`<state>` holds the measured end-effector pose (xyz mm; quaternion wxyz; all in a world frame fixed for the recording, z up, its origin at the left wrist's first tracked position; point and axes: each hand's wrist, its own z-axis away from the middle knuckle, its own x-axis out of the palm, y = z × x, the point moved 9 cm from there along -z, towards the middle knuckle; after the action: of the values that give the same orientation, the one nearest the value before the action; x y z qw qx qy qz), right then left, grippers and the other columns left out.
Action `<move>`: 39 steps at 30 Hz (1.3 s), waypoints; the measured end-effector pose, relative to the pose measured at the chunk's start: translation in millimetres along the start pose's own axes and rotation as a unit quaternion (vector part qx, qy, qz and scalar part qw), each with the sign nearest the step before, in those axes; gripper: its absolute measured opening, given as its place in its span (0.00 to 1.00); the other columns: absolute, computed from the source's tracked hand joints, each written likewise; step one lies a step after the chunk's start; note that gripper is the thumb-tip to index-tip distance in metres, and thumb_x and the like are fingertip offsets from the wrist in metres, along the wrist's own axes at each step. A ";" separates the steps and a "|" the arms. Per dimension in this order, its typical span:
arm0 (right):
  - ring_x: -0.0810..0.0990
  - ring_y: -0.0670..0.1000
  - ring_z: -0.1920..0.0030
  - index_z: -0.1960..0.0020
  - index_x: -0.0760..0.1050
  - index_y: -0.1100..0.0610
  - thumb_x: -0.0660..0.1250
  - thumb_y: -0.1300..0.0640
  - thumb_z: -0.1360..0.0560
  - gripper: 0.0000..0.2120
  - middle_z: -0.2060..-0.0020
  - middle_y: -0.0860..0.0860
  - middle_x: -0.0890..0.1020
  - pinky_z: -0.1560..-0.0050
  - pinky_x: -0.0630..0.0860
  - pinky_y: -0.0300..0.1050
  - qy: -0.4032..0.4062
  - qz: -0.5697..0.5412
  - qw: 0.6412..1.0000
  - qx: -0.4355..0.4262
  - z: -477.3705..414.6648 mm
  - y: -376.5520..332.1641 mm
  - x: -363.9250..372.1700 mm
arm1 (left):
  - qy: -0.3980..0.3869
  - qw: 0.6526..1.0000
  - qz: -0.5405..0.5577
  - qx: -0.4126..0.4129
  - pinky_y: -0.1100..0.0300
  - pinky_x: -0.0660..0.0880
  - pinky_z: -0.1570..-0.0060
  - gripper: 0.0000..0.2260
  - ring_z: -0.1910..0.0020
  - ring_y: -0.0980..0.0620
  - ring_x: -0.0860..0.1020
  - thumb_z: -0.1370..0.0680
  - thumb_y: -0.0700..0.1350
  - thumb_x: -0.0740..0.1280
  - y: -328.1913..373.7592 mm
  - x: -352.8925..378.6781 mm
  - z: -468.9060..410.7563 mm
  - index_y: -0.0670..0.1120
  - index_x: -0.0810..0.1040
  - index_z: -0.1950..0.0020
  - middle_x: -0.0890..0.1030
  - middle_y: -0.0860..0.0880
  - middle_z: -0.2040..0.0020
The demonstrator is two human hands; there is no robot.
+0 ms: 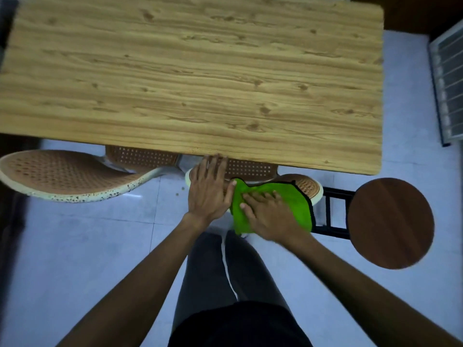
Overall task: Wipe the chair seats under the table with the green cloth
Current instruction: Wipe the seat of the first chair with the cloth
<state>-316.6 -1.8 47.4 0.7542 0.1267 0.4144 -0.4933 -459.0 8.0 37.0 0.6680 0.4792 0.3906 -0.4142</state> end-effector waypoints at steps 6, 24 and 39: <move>0.60 0.53 0.23 0.21 0.54 0.44 0.43 0.40 0.17 0.26 0.21 0.49 0.59 0.24 0.57 0.53 -0.243 -0.219 0.945 -0.028 -62.4 -5.1 6.6 | 0.006 1.000 -0.009 -0.001 0.42 0.62 0.27 0.27 0.23 0.39 0.63 0.18 0.58 0.53 -0.4 3.1 -1.5 0.47 0.61 0.22 0.65 0.42 0.22; 0.45 0.52 0.20 0.23 0.41 0.34 0.33 0.24 0.30 0.37 0.21 0.39 0.46 0.25 0.42 0.63 -0.257 -0.023 0.964 -0.065 -30.0 60.2 27.3 | -0.023 0.999 -0.025 0.005 0.44 0.67 0.31 0.35 0.30 0.39 0.71 0.22 0.70 0.49 -2.8 9.0 -5.5 0.47 0.68 0.25 0.77 0.45 0.30; 0.62 0.58 0.24 0.21 0.55 0.46 0.44 0.32 0.21 0.32 0.22 0.52 0.60 0.31 0.61 0.53 -0.269 -0.143 0.950 0.070 -76.8 61.1 20.2 | -0.068 0.997 -0.038 0.003 0.48 0.70 0.36 0.34 0.36 0.44 0.76 0.23 0.72 0.44 0.6 13.9 -10.0 0.54 0.81 0.41 0.83 0.49 0.39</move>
<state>-299.7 60.8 -29.0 0.7487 -0.0192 0.1744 -0.6393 -454.8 15.3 22.0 0.6751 0.4368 0.3611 -0.4722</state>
